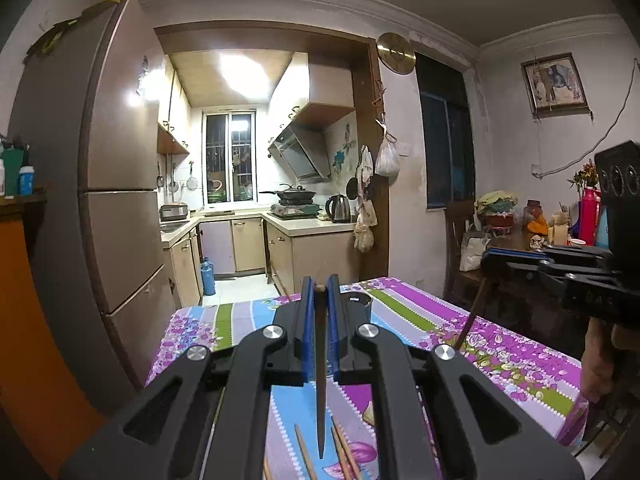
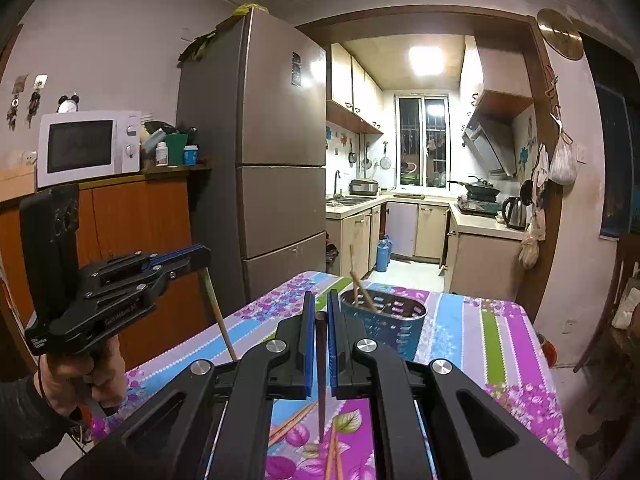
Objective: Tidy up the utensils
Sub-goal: 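Lift the chopstick upright and carry it above the blue holder, then lower the chopstick into the holder and open the right gripper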
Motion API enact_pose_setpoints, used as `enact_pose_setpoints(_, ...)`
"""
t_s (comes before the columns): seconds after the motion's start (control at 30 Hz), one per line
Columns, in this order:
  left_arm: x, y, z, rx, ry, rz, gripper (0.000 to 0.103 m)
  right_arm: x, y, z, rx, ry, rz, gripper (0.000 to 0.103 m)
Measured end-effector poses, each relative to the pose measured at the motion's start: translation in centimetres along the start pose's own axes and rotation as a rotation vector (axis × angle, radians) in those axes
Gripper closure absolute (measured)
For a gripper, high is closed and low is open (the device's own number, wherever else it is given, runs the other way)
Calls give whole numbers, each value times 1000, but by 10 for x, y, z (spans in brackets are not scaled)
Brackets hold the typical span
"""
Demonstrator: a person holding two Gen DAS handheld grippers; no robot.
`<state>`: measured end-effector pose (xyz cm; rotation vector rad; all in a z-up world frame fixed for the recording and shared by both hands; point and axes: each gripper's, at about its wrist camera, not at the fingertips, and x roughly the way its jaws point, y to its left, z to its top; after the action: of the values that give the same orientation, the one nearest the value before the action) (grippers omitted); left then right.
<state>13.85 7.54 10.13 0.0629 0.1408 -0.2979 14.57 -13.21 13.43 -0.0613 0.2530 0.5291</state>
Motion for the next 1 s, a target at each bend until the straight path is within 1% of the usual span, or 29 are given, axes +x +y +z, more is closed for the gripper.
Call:
enact_pose_setpoints(0.13,8,-1,21,0,1,-10,98,1,-11,19,-4,-10,-16,96)
enact_pose_setpoints(0.43,35,10,71,-57,-23,-18,98,15,-43,67,-6,-29,-57,96)
enact_pose_setpoints(0.73,67,18,126,-54,-104,38,98,42,-75,116,-7,-80,-80,96)
enact_pose_setpoints(0.9,95,29,141,-82,-123,59,98,67,-94,140,0,-110,-86,96)
enact_pose_setpoints(1.0,115,34,141,-99,-122,59,98,83,-102,148,2,-113,-84,96)
